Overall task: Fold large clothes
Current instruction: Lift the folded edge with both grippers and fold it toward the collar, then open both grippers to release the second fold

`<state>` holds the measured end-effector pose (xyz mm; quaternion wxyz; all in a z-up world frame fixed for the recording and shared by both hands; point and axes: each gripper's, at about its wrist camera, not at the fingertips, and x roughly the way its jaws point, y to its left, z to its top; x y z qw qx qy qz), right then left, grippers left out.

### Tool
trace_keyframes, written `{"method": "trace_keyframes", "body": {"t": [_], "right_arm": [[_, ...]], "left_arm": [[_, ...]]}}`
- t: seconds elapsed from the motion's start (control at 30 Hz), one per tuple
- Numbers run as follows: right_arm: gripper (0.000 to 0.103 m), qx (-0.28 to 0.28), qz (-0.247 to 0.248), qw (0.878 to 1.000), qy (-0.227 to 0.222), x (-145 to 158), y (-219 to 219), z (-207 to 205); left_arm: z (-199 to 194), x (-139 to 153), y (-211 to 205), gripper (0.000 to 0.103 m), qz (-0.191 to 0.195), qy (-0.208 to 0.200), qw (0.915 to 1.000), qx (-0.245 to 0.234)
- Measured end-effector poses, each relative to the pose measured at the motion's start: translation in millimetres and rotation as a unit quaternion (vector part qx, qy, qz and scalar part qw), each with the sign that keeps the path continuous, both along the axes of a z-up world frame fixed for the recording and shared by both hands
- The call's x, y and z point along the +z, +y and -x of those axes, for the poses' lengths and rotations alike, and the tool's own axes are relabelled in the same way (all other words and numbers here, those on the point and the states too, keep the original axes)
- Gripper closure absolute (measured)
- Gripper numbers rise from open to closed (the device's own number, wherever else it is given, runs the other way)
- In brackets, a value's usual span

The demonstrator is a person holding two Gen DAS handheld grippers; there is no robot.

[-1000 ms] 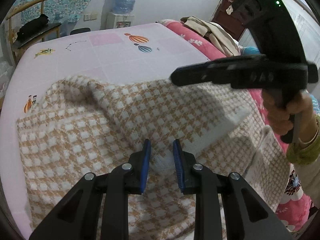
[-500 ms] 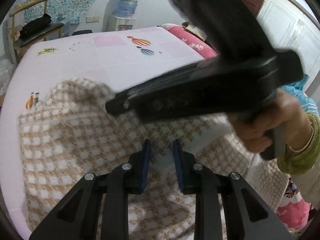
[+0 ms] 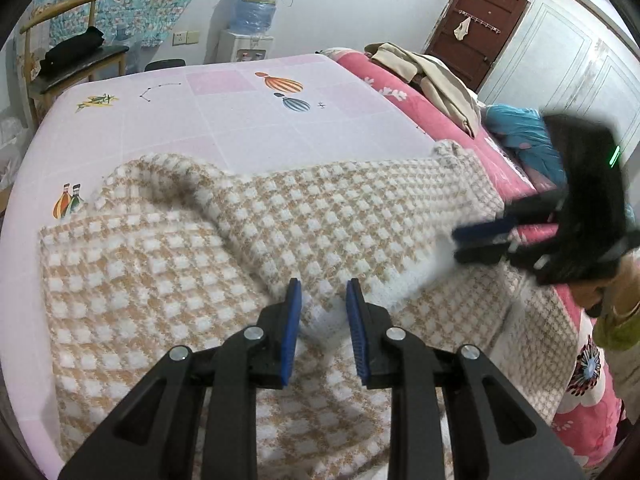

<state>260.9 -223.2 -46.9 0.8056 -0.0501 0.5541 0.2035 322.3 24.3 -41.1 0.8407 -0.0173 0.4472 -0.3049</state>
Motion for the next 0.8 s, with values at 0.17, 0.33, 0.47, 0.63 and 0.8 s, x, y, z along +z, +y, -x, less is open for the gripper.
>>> {"method": "trace_keyframes", "body": {"t": [0.17,0.33,0.47,0.63,0.8], "right_arm": [[0.079,-0.036,-0.021,0.999,-0.031,20.8,-16.7,14.7],[0.079,-0.077,-0.007,0.996,-0.040,15.3,-30.9,12.4],[0.075,-0.114,-0.022,0.992,-0.042,19.7,-35.7,14.2],[0.042,-0.127,-0.036,0.987,-0.086,51.4,-26.6,65.2],[0.022,-0.118,-0.024,0.985,-0.124,60.3,-4.1,123.8]], "left_arm": [[0.4,0.6,-6.6,0.080,-0.015,-0.006,0.9999,0.005],[1.6,0.1,-9.5,0.080,-0.018,-0.005,0.9997,0.017],[10.6,6.7,-7.8,0.070,-0.041,-0.002,0.9983,0.042],[39.1,29.9,-3.4,0.052,-0.071,-0.020,0.9963,0.042],[79.0,45.7,-2.6,0.026,-0.114,-0.033,0.9920,0.042]]}}
